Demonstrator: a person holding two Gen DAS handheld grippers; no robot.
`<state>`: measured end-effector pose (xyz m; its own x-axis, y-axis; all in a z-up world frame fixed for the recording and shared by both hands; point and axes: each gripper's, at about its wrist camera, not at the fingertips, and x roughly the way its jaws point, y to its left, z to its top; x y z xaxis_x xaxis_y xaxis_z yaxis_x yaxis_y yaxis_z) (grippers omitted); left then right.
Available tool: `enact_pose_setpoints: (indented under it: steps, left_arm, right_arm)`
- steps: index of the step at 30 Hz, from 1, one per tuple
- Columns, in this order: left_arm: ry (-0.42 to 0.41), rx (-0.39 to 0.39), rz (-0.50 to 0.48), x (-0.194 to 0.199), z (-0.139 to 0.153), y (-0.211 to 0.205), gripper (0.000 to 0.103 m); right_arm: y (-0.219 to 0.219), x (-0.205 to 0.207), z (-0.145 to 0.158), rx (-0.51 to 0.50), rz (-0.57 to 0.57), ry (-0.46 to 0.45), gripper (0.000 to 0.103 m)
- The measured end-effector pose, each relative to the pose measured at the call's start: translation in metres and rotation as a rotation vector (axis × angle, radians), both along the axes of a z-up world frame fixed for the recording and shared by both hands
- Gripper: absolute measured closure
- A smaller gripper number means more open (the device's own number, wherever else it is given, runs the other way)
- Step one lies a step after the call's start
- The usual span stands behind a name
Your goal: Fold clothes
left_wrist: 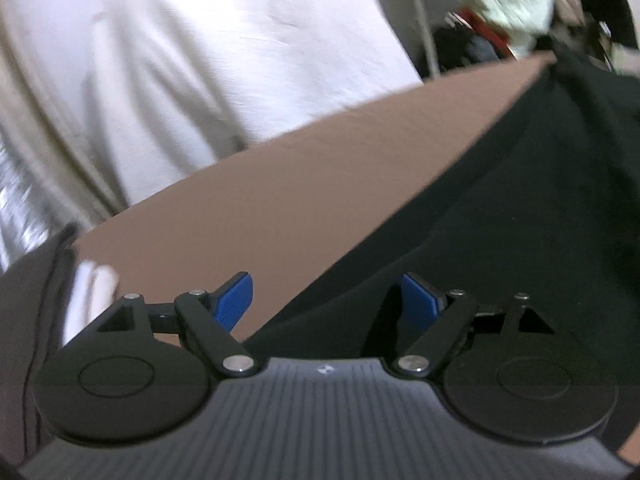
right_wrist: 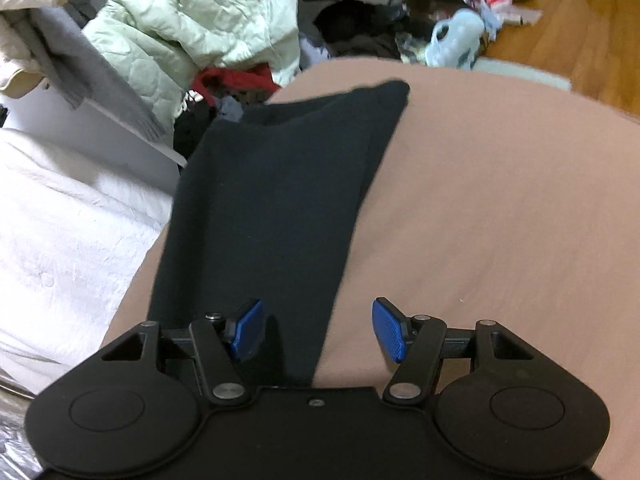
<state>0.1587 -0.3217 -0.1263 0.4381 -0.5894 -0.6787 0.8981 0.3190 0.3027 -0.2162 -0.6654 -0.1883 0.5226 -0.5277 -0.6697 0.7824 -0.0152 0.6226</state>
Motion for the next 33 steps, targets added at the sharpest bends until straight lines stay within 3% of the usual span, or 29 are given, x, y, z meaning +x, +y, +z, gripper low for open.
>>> enact_pose_setpoints:
  steps: [2,4,6,7,8,9,12,14,15,16,17,19,21,24,26,31,33]
  left_arm:
    - [0.043,0.070,-0.063,0.000,-0.010,-0.025,0.021]
    - [0.101,0.191,-0.111,-0.002,-0.027,-0.045,0.021]
    - [0.096,0.236,-0.085,-0.005,-0.037,-0.059,0.027]
    - [0.108,0.238,-0.076,-0.006,-0.038,-0.062,0.058]
    - [0.120,0.240,-0.066,-0.007,-0.039,-0.066,0.096]
    - [0.103,0.223,-0.050,-0.011,-0.031,-0.066,0.098]
    - [0.040,0.132,0.003,-0.021,0.002,-0.064,0.099]
    - [0.073,0.040,0.090,-0.010,0.021,-0.058,0.099]
    - [0.105,0.000,0.146,-0.001,0.024,-0.055,0.099]
    - [0.143,-0.013,0.189,0.010,0.020,-0.055,0.098]
    - [0.186,0.018,0.214,0.018,0.006,-0.058,0.098]
    - [0.251,0.100,0.262,0.031,-0.023,-0.067,0.092]
    - [0.222,0.133,0.289,0.025,-0.033,-0.076,0.089]
    - [0.149,0.099,0.269,0.005,-0.013,-0.083,0.074]
    - [0.139,0.045,0.215,-0.010,0.005,-0.083,0.055]
    - [0.148,-0.015,0.081,-0.050,0.027,-0.090,0.050]
    - [0.181,0.018,0.051,-0.061,0.017,-0.102,0.047]
  right_arm:
    - [-0.009,-0.003,-0.009,-0.015,0.021,-0.029,0.037]
    - [-0.016,0.000,-0.012,-0.076,0.050,-0.016,0.037]
    - [-0.017,0.005,-0.014,-0.132,0.078,0.014,0.037]
    - [-0.017,0.007,-0.016,-0.160,0.092,0.028,0.037]
    - [-0.016,0.009,-0.017,-0.187,0.105,0.046,0.037]
    - [-0.016,0.012,-0.016,-0.212,0.118,0.071,0.037]
    - [-0.014,0.015,-0.007,-0.273,0.127,0.158,0.050]
    - [-0.013,0.015,-0.003,-0.296,0.120,0.189,0.067]
    - [-0.014,0.015,-0.003,-0.304,0.122,0.205,0.081]
    - [-0.015,0.015,-0.004,-0.312,0.123,0.215,0.091]
    - [-0.016,0.015,-0.005,-0.321,0.125,0.225,0.094]
    - [-0.018,0.011,-0.009,-0.311,0.099,0.205,0.094]
    - [-0.019,0.005,-0.011,-0.285,0.052,0.158,0.095]
    - [-0.024,0.003,-0.011,-0.256,0.020,0.128,0.094]
    - [-0.028,-0.001,-0.011,-0.242,0.022,0.091,0.089]
    - [-0.034,-0.022,-0.025,-0.205,-0.032,-0.102,0.082]
    - [-0.037,-0.027,-0.034,-0.193,-0.055,-0.171,0.081]
